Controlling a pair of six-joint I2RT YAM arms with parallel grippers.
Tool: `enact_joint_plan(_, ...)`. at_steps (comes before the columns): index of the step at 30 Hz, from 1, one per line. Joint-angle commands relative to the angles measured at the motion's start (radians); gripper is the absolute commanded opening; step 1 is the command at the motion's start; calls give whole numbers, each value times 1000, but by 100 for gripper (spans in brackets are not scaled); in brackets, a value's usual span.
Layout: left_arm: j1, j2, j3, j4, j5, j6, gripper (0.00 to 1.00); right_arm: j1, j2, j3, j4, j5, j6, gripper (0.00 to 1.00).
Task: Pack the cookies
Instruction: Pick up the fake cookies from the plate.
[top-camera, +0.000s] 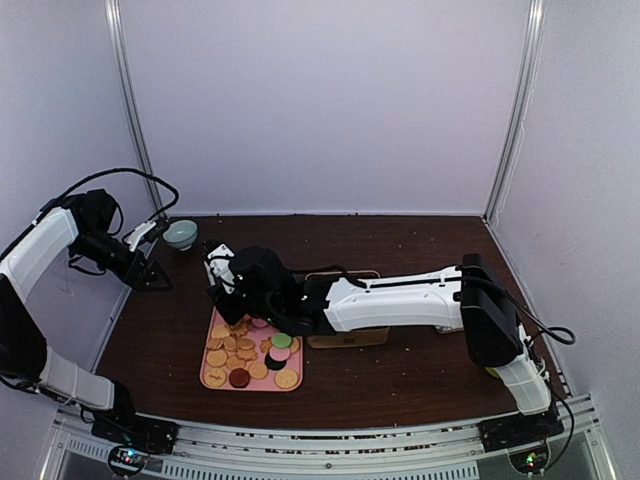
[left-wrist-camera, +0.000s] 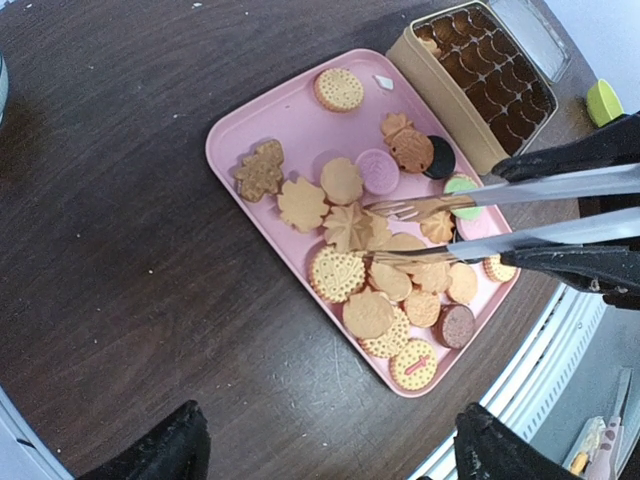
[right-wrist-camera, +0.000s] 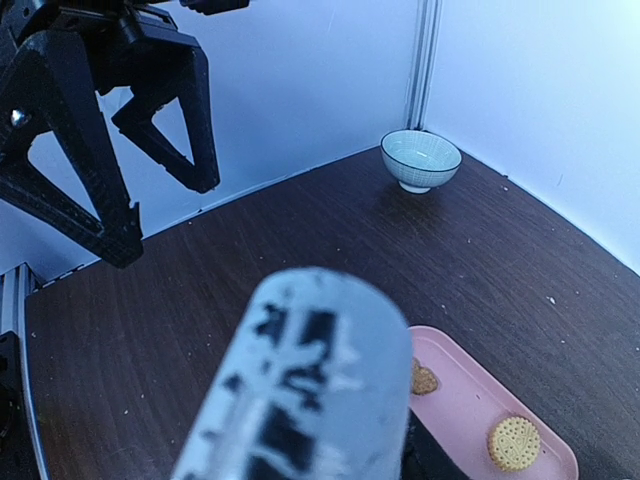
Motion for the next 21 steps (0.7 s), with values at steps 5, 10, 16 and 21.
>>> enact_joint_plan(5,7,-19,-12,3,7,11,87,-5,0,46,68,28,5,33)
enact_joint_plan(10,7,-27,-13,2,11,12,87,-5,-14,50,89,60,-14,33)
enact_joint_plan(16,8,-30,-19,2,16,8,87,-9,-10,30,175,75,-18,34)
enact_joint_plan(21,7,-35,-21,-2,12,14,87,-12,34,70,183,77,-6,33)
